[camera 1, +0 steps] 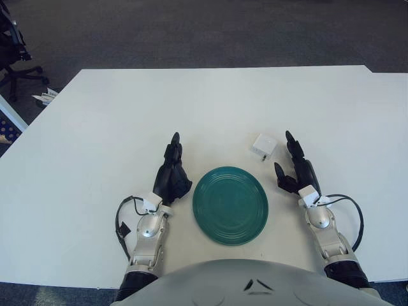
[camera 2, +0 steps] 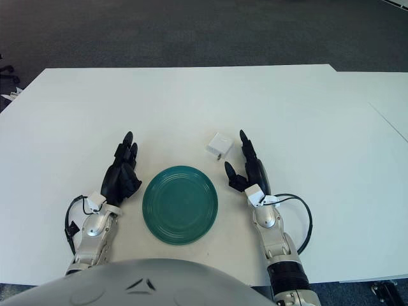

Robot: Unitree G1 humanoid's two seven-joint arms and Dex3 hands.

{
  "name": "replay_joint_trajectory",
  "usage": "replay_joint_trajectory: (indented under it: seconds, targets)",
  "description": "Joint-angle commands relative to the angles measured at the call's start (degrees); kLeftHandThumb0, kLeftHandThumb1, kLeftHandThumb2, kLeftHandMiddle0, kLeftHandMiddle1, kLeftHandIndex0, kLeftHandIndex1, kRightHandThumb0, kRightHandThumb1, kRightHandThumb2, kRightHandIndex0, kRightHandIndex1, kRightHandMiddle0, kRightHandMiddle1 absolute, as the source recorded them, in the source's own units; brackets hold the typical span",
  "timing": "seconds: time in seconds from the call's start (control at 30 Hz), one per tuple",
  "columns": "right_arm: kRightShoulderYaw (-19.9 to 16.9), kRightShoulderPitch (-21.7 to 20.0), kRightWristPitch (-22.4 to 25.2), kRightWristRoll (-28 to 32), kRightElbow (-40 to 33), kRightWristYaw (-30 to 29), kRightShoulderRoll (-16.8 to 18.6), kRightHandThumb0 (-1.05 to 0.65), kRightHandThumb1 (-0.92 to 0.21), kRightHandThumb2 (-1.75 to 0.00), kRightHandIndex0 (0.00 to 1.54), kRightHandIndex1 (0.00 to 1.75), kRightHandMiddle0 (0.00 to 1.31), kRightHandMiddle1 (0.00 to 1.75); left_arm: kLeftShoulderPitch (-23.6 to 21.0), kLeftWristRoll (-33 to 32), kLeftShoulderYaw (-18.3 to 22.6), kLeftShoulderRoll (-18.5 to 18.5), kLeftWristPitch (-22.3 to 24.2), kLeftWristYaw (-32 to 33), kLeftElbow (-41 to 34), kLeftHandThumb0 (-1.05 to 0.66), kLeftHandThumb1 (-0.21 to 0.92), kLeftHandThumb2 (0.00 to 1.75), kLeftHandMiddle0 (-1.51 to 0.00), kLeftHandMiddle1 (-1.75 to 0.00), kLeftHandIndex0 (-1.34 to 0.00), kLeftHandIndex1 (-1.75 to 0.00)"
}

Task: Put the charger into the plate.

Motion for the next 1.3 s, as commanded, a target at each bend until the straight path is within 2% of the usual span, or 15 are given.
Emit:
replay_joint_trajectory:
  seconds: [0.0, 0.37, 0.57, 0.87, 0.97, 1.13, 1.27]
  targets:
    - [0.26, 2.56, 2.60, -0.38, 4.44, 0.19, 0.12, -0.94, -0.92, -0.88, 0.01, 0.00, 0.04, 0.03, 2.84, 0.11, -0.29, -0.39, 2.95, 0.53, 3.65, -1.05, 0.92, 1.10, 0.00, 0.00, -0.01, 0.00]
    - [-1.23, 1.23, 3.68, 1.28, 3.65, 2.25, -0.83, -0.96, -0.92, -0.85, 0.02, 0.00, 0.03, 0.04, 1.89, 1.12, -0.49, -0.78, 2.94, 1.26, 4.83, -1.05, 0.92, 1.10, 0.00, 0.00, 0.00, 0.00]
    - [-3.21, -1.29, 8.09, 1.27, -2.49, 5.37, -3.57, -0.98, -0.92, -0.83, 0.02, 0.00, 0.03, 0.05, 1.39, 0.67, -0.60, -1.06, 2.76, 0.71, 5.24, -1.05, 0.92, 1.10, 0.00, 0.00, 0.00, 0.00]
    - [2.60, -7.51, 11.85, -19.64, -2.83, -1.70, -11.39, -0.98, -0.92, -0.82, 0.01, 0.00, 0.06, 0.08, 0.97, 1.55, -1.29, -1.44, 2.61, 1.11, 5.46, -1.05, 0.92, 1.09, 0.00, 0.00, 0.00, 0.00]
    - [4.24, -8.94, 12.89, -23.26, -2.40, -2.40, -12.73, -0.99, -0.92, -0.82, 0.02, 0.01, 0.07, 0.09, 0.79, 1.44, -1.36, -1.64, 2.36, 1.02, 5.78, -1.05, 0.92, 1.09, 0.00, 0.00, 0.00, 0.00]
    - [9.03, -13.87, 14.95, -31.56, -2.62, -0.82, -16.12, -1.01, -0.92, -0.81, 0.02, 0.00, 0.01, 0.24, 0.69, 1.25, -1.39, -1.84, 2.51, 1.01, 5.63, -1.05, 0.92, 1.11, 0.00, 0.00, 0.00, 0.00]
    - [11.21, -16.17, 15.45, -34.72, -2.46, -0.03, -17.68, -1.02, -0.92, -0.80, 0.02, 0.00, 0.00, 0.27, 0.74, 0.83, -1.40, -2.27, 2.99, 1.07, 5.26, -1.05, 0.92, 1.10, 0.00, 0.00, 0.00, 0.00]
